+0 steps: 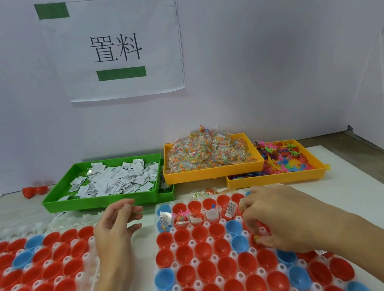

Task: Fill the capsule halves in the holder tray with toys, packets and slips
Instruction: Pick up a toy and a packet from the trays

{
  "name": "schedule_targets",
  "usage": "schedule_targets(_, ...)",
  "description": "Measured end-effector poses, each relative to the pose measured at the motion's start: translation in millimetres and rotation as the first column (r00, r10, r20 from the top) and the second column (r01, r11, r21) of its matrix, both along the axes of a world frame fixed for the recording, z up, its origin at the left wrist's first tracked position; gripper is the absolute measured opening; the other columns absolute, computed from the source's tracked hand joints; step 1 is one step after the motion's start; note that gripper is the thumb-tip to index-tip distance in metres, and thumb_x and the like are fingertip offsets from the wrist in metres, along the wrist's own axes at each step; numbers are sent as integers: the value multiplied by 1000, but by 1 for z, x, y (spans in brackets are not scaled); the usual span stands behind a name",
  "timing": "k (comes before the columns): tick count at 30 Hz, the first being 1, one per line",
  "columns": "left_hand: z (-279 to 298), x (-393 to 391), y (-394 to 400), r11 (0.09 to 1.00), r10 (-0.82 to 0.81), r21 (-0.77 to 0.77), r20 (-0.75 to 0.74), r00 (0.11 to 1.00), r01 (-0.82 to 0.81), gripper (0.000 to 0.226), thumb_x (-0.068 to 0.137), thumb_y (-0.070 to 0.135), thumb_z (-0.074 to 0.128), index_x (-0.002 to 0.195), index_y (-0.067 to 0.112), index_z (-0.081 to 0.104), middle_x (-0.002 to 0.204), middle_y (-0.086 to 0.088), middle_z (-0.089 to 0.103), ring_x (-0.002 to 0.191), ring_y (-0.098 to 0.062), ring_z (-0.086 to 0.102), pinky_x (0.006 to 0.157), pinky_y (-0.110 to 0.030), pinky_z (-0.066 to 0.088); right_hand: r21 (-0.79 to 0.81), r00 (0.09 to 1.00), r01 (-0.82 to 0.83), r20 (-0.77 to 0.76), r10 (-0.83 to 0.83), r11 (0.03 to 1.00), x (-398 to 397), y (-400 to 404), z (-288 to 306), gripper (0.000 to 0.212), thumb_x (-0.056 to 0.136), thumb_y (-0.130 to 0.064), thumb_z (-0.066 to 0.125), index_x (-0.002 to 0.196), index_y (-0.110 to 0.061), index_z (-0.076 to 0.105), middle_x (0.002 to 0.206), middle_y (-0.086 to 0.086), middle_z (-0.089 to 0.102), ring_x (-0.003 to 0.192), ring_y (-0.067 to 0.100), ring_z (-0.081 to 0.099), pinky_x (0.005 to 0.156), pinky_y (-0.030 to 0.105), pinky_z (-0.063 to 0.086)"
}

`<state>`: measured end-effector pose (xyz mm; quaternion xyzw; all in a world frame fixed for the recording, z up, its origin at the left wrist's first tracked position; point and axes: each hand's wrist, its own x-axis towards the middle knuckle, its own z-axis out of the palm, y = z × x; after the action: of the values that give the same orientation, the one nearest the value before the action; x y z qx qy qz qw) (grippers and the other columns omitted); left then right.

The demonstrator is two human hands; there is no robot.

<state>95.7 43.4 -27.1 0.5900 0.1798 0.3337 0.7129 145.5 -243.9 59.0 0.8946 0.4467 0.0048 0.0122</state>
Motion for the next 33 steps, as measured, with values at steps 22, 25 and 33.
schedule_targets(22,-4,13,1,999,25,43,-40,999,-23,28,94,-4,47,84,11,69,68,0,68,66,-13,61,61,-27,46,282,976,-4,-206,65,960,78,207,19,14,92,-21,69,99,-11,76,100,5,73,89,12,58,89,39,55)
schedule_targets(25,-4,14,0,997,20,79,-42,999,-17,29,94,-4,48,84,13,69,67,1,67,65,-12,60,62,-28,46,186,987,28,-158,2,982,87,231,7,26,89,-29,74,90,-3,74,94,13,73,88,23,65,82,39,57)
schedule_targets(33,-1,14,-1,992,19,123,-50,999,-13,29,94,-3,49,84,14,69,69,4,69,66,-11,61,63,-27,48,185,984,117,-152,-89,976,92,238,-4,20,82,1,65,67,-5,56,71,10,54,79,31,62,68,36,54)
